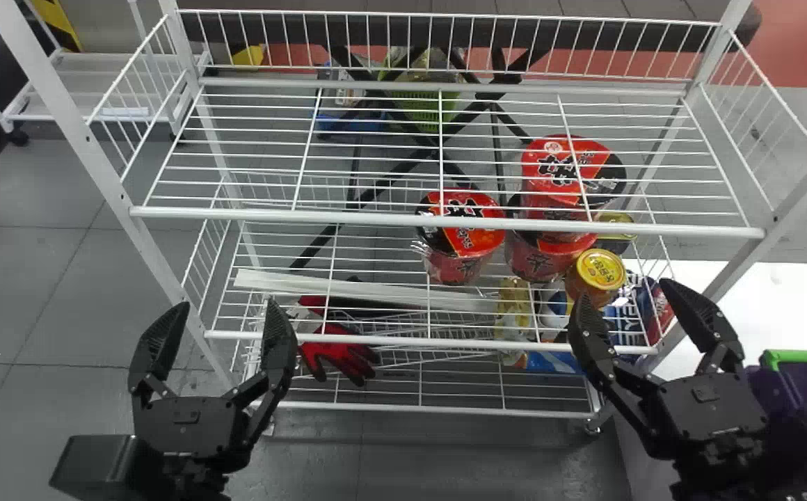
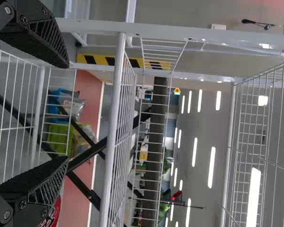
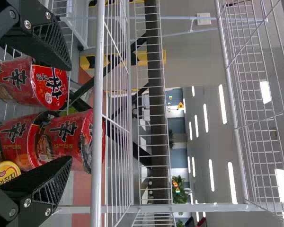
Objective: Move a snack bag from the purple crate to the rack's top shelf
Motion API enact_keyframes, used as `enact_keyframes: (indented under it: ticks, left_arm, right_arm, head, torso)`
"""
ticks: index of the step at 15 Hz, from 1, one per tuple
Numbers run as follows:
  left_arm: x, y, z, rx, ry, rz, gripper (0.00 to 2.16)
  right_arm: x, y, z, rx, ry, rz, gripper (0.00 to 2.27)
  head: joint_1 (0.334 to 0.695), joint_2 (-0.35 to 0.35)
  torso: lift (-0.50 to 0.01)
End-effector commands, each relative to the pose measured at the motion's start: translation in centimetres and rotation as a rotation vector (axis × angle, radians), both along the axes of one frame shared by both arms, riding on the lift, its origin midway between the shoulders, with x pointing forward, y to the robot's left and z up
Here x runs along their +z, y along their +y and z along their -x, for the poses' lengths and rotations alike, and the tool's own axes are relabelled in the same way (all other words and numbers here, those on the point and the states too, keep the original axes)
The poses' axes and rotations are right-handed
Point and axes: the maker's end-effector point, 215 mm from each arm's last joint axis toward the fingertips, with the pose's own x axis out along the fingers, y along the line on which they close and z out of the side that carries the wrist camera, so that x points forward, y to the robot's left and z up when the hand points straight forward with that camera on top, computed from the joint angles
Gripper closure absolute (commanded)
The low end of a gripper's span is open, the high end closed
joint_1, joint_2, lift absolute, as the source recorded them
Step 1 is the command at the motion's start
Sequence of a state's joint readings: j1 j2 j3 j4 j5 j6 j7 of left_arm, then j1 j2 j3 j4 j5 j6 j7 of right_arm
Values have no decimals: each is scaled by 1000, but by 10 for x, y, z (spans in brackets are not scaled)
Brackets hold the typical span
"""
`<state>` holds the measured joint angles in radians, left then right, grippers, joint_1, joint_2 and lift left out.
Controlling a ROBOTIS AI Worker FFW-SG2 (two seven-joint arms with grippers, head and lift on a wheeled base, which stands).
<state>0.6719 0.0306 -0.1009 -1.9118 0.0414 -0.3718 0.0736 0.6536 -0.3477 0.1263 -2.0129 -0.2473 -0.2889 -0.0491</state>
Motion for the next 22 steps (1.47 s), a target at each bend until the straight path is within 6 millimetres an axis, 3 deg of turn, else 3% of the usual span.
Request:
enact_keyframes:
  ticks: [1, 9, 12, 15, 17, 19, 22]
  left_arm:
    - [0, 0, 0, 0, 1, 2, 137]
    - [0, -1, 1, 0, -1, 3, 137]
    - [1, 1, 1, 7, -6, -5, 137]
    - [-2, 0, 1, 10, -8, -4, 137]
    - [-8, -4, 0, 3, 1, -2, 137]
    - [-14, -6, -1, -1, 9, -2, 137]
    - [-27, -15, -4, -11, 34, 4, 137]
  right_arm:
    - [-1, 0, 0, -1, 4, -3, 161]
    - [3, -9, -2, 8, 4, -41, 161]
    - [27, -20, 4, -12, -33, -32, 161]
    - [60, -61, 10, -140, -39, -1, 167]
    - [75, -94, 21, -215, -8, 55, 167]
    - [84, -124, 25, -255, -1, 70, 167]
    - [82, -167, 35, -283, 52, 74, 167]
  head:
    - [695, -14]
    - [695, -24]
    - [695, -30]
    - [695, -52]
    - [695, -110]
    - [695, -150]
    - [695, -215]
  torso:
    - [-446]
    - [-448]
    - [-448]
    - [-448]
    - [-448]
    - [-448]
    - [-448]
